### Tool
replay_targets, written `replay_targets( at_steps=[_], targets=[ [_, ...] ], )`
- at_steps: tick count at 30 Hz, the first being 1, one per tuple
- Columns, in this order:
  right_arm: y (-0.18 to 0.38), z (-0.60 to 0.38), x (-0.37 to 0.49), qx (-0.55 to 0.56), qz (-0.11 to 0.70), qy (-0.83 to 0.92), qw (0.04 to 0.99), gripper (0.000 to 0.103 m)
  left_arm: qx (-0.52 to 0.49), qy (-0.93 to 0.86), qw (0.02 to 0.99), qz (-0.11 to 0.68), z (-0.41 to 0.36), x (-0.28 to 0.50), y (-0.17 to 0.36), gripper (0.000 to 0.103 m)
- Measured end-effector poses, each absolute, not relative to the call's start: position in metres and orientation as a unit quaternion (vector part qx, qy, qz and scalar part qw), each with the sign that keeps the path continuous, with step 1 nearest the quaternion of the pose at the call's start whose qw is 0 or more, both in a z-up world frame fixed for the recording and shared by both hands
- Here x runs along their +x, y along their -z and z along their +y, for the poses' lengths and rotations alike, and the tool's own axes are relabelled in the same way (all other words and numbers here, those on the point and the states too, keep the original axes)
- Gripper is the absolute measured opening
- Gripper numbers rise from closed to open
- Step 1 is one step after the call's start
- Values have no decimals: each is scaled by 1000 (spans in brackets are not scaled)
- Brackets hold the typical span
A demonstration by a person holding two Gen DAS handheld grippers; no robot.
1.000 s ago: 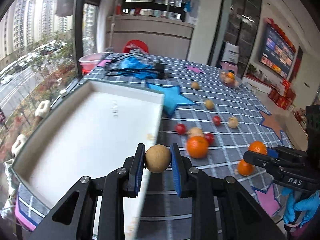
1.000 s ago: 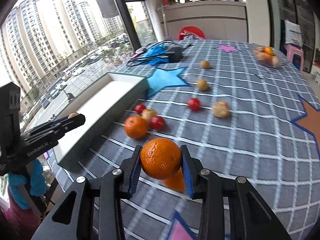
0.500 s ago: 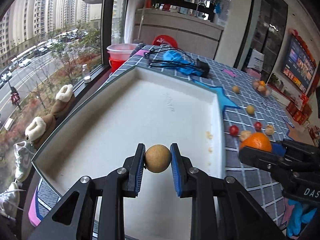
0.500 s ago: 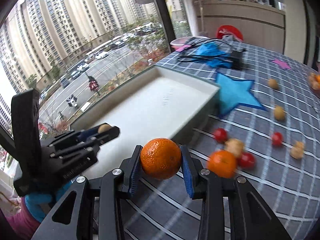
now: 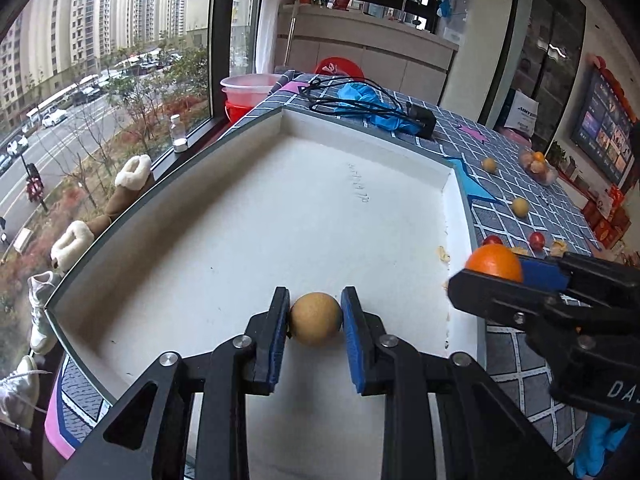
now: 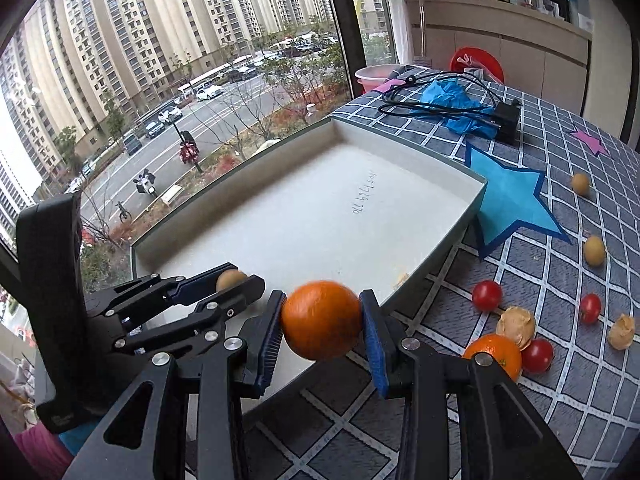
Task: Organize fruits
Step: 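Carry the brown fruit with the left gripper while the right gripper carries the orange over the white tray, then open the left gripper over the tray while the right gripper releases the orange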
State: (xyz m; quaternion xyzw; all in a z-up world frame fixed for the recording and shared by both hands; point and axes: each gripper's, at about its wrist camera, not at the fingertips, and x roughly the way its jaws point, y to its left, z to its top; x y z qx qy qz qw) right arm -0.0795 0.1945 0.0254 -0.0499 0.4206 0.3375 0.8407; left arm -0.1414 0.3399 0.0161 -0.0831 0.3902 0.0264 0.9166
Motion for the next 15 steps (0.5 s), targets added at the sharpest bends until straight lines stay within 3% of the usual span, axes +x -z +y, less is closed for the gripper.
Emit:
replay_targets(
  at_steps=[4,9,11,13,15],
  targets=[
    [-24,207,-78,-66,422,-336,839,41,-86,-29,917,388,338,-142,-16,56],
    [-20,213,-73,-72,428,-336,836,43,-87,-36,918,386,340,-143,-18,68],
    [-23,209,-74,-72,420,-332,841,61,-85,-44,920,380,340,-146,-21,74],
    [-30,203,-76,-65,409,-327,849,98,-82,-50,923,374,341,-147,-23,81],
    [-37,194,-79,-55,394,-318,860,103,-89,-47,922,375,343,-147,-25,81]
  ],
)
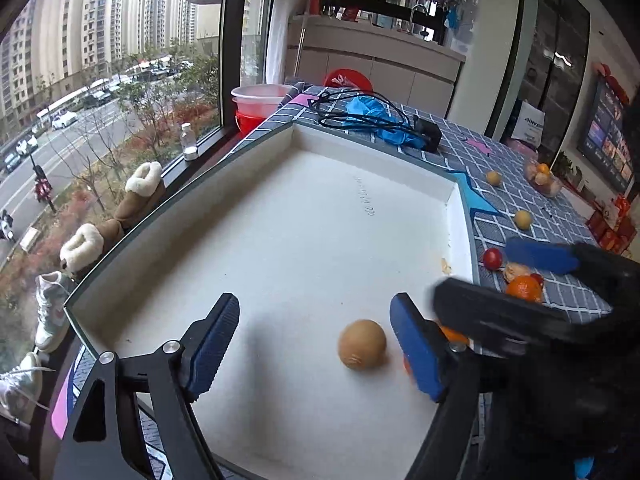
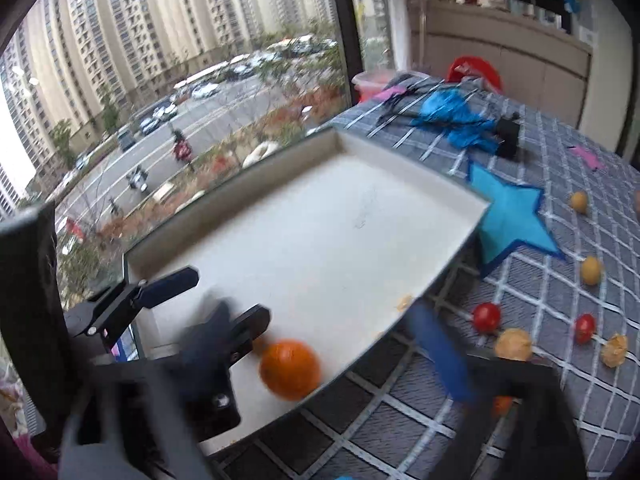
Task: Organize fruits
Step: 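Open the left gripper over the tray while the right gripper releases the orange, then move the left gripper to an orange on the table and grasp it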
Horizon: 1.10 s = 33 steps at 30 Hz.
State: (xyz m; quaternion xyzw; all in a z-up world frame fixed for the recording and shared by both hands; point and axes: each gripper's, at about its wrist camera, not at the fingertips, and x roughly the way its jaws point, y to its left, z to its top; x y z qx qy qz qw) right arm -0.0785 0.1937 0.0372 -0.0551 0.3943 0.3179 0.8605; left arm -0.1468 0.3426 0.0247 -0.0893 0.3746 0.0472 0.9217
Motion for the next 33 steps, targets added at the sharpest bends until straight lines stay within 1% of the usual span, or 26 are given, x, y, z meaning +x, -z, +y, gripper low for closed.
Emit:
replay_targets(
  at_steps=[6,10,24,26,33],
  targets=[
    [-52,160,-82,-29,388,-291,874,103,-86,-43,921,377,335,-150,-32,81],
    [-54,134,-86,-12,396,-276,876,103,-68,-28,924,374,315,-154,-39,81],
    [-35,27,-103,11,416,-183,891,103,7,45,919,392,217,-150,-40,82],
    [-32,13,-108,7,415,-171,893,103,25,43,919,390,203,-151,-38,84],
    [-20,-34,-126,16,414,-139,900,103,36,56,918,390,183,-152,-39,84]
  ],
)
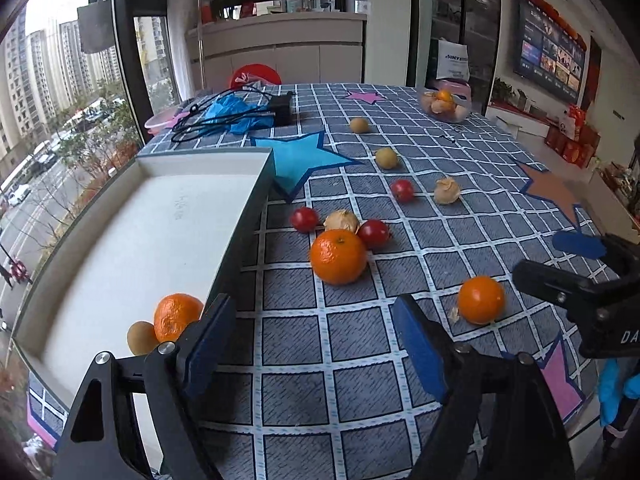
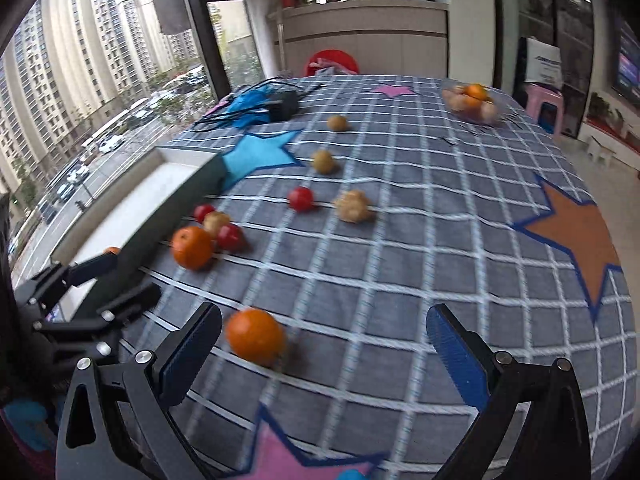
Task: Organize fruits
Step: 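Move the left gripper to an orange on the table and grasp it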
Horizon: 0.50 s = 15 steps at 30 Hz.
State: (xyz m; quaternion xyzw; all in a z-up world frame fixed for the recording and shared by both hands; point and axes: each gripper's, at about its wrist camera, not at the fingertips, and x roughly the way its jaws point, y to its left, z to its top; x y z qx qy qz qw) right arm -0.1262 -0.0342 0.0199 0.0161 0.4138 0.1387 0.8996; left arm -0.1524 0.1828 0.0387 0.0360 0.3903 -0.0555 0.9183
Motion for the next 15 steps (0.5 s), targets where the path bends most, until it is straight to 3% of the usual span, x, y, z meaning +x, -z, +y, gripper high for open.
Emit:
replay_targets(
  at_steps=[15],
  targets=[
    [6,-19,-133,-40,427,-156,890,103,55,70,903,421,160,-141,-15,84]
  ],
)
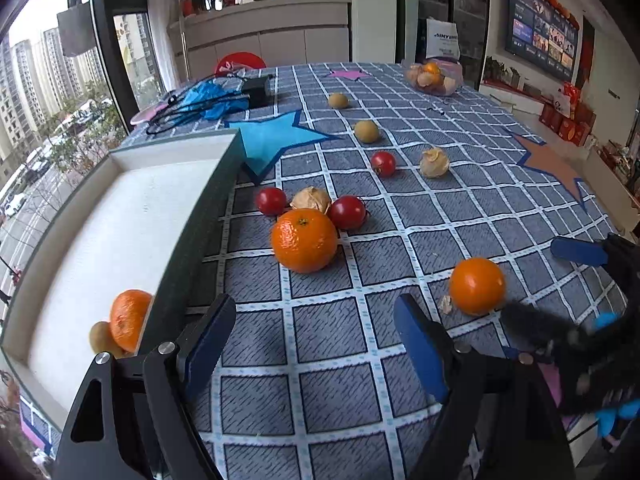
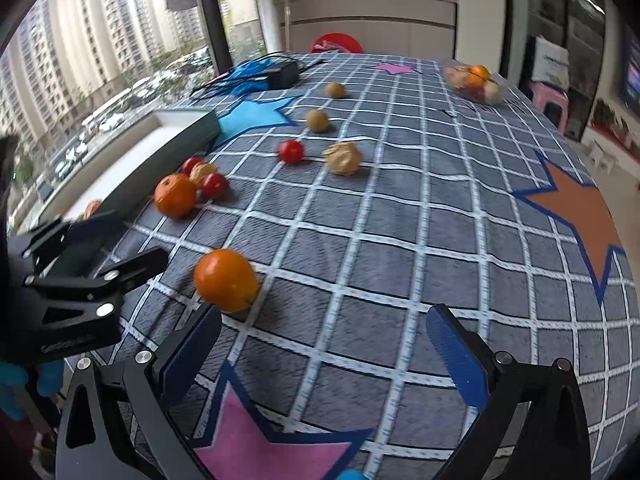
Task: Organize fruits
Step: 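Move the left gripper to an orange on the table and grasp it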
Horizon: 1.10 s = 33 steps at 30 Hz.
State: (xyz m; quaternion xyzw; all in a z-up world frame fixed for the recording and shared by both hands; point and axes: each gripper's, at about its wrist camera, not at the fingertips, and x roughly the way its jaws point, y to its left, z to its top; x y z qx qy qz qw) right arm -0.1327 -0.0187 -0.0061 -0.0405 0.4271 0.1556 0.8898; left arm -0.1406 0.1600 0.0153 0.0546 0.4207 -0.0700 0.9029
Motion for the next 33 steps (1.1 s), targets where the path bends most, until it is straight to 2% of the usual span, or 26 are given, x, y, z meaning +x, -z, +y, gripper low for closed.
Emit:
replay_targets(
  at_steps=[11,15,22,33],
  targets=[
    [16,-12,-131,-58,430,-156,887,103,5,68,889,453,165,-100,-8,83],
    [18,-9,-131,-76,425,-152,889,103,14,59,891,451,164,-95,-8,73],
    [18,-11,-131,-74,421,-154,891,103,14,62,894,443,166,-91,-10,44],
    [17,-8,-128,-78,431,-151,886,103,8,69,896,439,176,-116,-11,43]
  ],
)
